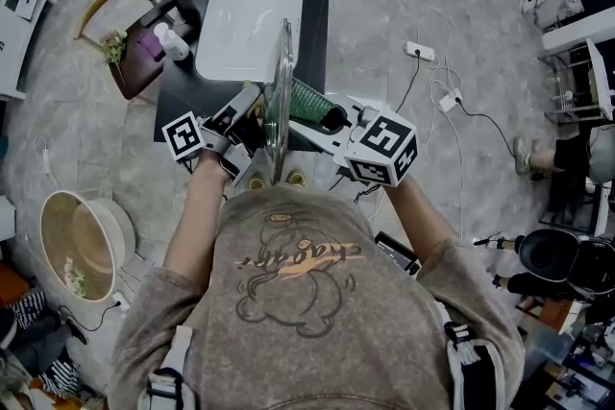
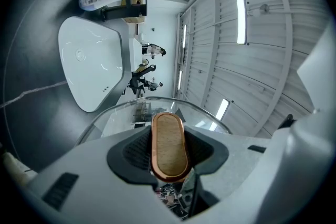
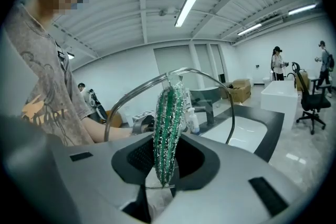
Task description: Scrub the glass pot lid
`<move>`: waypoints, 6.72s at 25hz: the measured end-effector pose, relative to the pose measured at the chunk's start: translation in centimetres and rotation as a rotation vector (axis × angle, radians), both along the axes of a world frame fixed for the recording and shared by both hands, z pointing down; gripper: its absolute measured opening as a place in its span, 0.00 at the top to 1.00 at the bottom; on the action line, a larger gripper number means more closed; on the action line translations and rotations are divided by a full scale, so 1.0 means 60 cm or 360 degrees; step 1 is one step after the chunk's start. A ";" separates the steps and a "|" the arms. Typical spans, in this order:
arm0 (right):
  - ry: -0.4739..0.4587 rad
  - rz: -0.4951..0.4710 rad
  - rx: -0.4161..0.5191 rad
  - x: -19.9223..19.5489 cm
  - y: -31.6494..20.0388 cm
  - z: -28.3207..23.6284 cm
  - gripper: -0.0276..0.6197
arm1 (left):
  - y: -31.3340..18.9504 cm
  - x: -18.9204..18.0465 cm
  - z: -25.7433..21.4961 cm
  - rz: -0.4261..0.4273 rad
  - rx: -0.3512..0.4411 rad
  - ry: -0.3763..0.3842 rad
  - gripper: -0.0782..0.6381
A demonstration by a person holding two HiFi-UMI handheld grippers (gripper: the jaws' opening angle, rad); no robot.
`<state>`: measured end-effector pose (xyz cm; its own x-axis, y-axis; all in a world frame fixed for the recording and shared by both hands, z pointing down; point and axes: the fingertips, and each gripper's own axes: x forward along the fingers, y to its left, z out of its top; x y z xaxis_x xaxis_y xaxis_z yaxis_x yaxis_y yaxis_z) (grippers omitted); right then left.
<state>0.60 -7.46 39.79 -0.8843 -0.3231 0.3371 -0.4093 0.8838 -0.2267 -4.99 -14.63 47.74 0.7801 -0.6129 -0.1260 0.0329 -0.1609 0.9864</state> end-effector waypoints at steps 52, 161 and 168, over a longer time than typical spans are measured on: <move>0.0251 0.0063 -0.0236 -0.015 -0.043 0.222 0.81 | -0.003 0.004 -0.025 0.0030 0.0025 0.0039 0.65; 0.0079 0.0623 -0.0431 0.146 -0.061 0.213 0.81 | 0.009 -0.098 0.013 -0.0154 -0.0039 0.0019 0.65; 0.0031 0.0718 -0.0404 0.170 -0.058 0.194 0.81 | 0.013 -0.144 0.018 -0.0256 0.0006 -0.0167 0.65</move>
